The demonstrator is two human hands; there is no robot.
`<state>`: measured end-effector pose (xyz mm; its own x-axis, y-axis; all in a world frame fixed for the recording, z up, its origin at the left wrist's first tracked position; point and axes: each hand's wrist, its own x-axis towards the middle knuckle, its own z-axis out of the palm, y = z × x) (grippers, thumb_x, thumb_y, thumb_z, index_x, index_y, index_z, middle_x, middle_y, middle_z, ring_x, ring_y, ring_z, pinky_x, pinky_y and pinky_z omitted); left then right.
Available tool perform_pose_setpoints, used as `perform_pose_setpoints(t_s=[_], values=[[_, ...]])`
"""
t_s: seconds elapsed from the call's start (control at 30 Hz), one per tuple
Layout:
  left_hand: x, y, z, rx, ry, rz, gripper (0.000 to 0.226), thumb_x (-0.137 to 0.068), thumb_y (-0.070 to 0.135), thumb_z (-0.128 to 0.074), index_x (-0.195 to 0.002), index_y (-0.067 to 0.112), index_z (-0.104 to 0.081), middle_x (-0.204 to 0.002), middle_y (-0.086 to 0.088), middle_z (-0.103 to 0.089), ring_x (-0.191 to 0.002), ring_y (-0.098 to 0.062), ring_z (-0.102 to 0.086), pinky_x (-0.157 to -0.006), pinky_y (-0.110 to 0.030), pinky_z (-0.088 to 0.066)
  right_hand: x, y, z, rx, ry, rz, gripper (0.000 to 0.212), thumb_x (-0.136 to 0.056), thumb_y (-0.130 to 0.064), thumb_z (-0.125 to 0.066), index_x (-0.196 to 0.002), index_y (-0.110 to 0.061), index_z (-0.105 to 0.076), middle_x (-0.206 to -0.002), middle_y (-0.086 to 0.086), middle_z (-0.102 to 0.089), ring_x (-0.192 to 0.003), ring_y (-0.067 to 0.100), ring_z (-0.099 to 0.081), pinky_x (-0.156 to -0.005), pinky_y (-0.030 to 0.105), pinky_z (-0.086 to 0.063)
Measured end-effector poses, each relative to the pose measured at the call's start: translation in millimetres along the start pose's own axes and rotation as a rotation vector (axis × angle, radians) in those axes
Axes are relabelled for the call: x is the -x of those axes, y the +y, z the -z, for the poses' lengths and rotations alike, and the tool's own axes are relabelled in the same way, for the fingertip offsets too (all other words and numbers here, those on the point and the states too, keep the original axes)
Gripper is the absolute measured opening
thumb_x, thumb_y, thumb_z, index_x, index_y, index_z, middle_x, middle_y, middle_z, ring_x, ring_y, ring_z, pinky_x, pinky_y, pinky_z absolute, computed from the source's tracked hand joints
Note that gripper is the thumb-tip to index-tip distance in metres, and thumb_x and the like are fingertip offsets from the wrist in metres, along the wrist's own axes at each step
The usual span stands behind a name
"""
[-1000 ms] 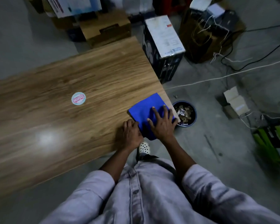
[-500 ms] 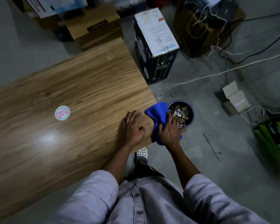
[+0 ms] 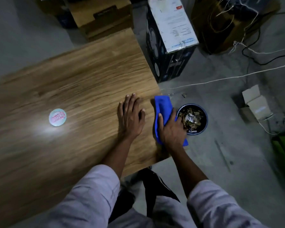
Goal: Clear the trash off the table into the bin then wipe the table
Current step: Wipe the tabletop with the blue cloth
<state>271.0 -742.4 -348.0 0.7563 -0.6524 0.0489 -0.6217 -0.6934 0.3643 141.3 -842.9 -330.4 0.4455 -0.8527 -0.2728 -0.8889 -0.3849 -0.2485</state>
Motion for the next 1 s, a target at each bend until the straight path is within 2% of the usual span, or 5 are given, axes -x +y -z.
perform_pose_setpoints(t_s=[0.3, 0.5, 0.67, 0.87, 1.0], values=[[4.7, -5.7, -1.2, -0.128, 0.003, -0.084, 0.053, -0.106, 0.038, -0.035, -0.156, 0.022, -0.035, -0.167, 0.0, -0.024, -0.156, -0.019, -0.012, -0.123, -0.051, -0.018, -86.6, -79.2, -0.2, -0.054, -0.042, 0.097, 0.069, -0.103, -0.06, -0.028, -0.159, -0.02, -0.02, -0.131, 0.02, -0.054, -0.108, 0.042, -0.061, -0.087, 0.051, -0.049], [4.3, -5.6, 3.8, -0.113, -0.018, -0.056, 0.053, -0.106, 0.042, -0.036, -0.155, 0.021, -0.037, -0.166, 0.0, -0.026, -0.156, -0.019, -0.013, -0.123, -0.051, -0.018, -10.0, -4.4, 0.6, -0.005, -0.004, 0.14, 0.068, -0.103, -0.058, -0.033, -0.159, -0.02, -0.023, -0.122, 0.02, -0.057, -0.098, 0.042, -0.063, -0.074, 0.048, -0.054], [4.8, -4.7, 5.0, -0.14, -0.037, -0.038, 0.055, -0.106, 0.043, -0.035, -0.156, 0.021, -0.035, -0.167, 0.0, -0.024, -0.157, -0.019, -0.011, -0.123, -0.05, -0.018, 36.7, 33.6, -2.1, 0.023, 0.0, 0.049, 0.067, -0.102, -0.054, -0.038, -0.158, -0.02, -0.027, -0.127, 0.02, -0.057, -0.108, 0.04, -0.061, -0.083, 0.049, -0.052], [-1.9, -3.7, 4.2, -0.087, -0.02, -0.004, 0.054, -0.102, 0.043, -0.041, -0.151, 0.021, -0.043, -0.166, 0.0, -0.028, -0.156, -0.019, -0.014, -0.123, -0.051, -0.018, -5.9, -21.3, -6.7, 0.072, 0.067, 0.056, 0.067, -0.103, -0.054, -0.032, -0.162, -0.025, -0.017, -0.126, 0.02, -0.056, -0.108, 0.038, -0.057, -0.089, 0.052, -0.044], [-27.5, -10.3, 2.3, -0.038, 0.014, -0.003, 0.052, -0.099, 0.036, -0.042, -0.148, 0.021, -0.048, -0.164, -0.002, -0.032, -0.155, -0.022, -0.02, -0.122, -0.051, -0.02, -71.7, -85.0, -11.8, 0.041, 0.041, 0.143, 0.072, -0.099, -0.057, -0.028, -0.162, -0.035, -0.001, -0.145, 0.017, -0.043, -0.119, 0.038, -0.049, -0.097, 0.056, -0.038]])
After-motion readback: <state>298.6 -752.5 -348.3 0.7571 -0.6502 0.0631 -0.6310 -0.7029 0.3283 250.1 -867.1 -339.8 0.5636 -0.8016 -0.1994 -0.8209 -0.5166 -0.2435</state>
